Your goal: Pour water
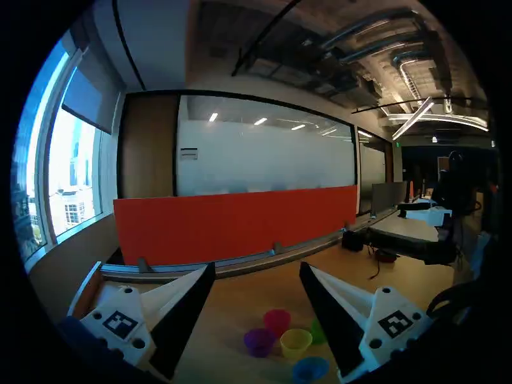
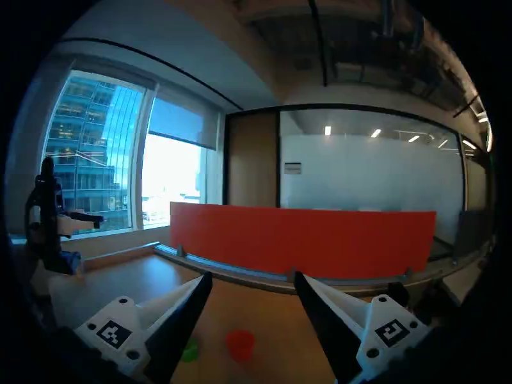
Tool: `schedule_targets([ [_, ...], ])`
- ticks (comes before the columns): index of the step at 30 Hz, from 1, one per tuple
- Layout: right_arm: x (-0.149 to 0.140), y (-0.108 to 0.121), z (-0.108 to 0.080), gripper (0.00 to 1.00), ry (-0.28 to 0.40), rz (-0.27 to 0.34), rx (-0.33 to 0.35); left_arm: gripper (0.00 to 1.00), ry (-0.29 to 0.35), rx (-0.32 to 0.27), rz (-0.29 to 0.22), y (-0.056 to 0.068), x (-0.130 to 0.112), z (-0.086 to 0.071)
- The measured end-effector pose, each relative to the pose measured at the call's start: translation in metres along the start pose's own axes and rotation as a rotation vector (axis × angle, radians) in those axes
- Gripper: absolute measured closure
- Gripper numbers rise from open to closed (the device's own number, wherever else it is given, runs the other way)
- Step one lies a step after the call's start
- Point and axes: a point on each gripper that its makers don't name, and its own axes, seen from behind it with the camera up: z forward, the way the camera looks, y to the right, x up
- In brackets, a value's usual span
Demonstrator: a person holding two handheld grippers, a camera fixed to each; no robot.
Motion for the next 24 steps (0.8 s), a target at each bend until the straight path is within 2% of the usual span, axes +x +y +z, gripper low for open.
schedule_targets([
  [6,0.007,-0.022,0.003,0.01,0.009,0.004,0.098,0.02,0.003,-0.069,0.006,0.016,-0.002,-0.001],
  [15,0.004,-0.038,0.01,0.01,-0.022,-0.009,0.171,0.02,-0.016,-0.142,-0.021,0.03,-0.014,-0.003],
  [24,-0.002,-0.053,0.012,0.01,-0.058,-0.041,0.244,0.02,-0.061,-0.205,-0.016,0.041,-0.032,-0.006],
])
